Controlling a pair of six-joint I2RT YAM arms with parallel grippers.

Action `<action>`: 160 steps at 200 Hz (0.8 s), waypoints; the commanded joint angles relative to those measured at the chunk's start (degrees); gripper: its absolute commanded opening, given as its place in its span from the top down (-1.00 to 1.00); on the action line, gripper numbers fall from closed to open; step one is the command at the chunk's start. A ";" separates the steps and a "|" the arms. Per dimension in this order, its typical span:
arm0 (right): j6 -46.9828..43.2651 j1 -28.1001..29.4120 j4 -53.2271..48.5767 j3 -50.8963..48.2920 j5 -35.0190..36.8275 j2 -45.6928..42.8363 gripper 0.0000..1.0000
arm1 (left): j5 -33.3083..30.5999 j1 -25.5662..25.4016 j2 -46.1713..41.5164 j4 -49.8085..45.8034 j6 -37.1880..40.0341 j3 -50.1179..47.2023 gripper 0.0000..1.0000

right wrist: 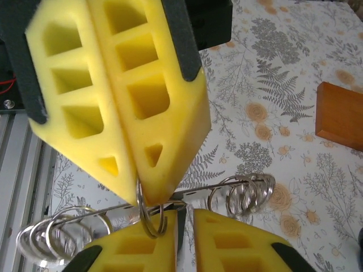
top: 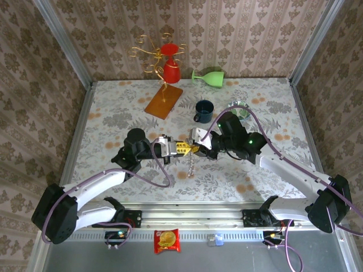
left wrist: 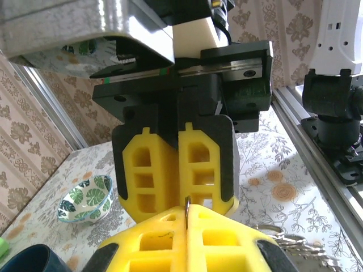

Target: Put the keys on the keyring

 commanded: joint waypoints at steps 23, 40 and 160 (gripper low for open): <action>1.75 -1.05 1.36 -2.21 0.24 -4.07 0.44 | 1.19 0.48 0.62 7.87 -4.20 -0.46 1.00; 2.32 -1.24 1.54 -4.05 -0.43 -6.35 0.36 | 0.65 0.68 0.72 8.60 -4.82 -0.77 1.00; 8.02 -1.16 14.04 -10.38 -3.97 -4.05 0.25 | 0.53 0.51 0.88 11.33 -8.24 -0.82 1.00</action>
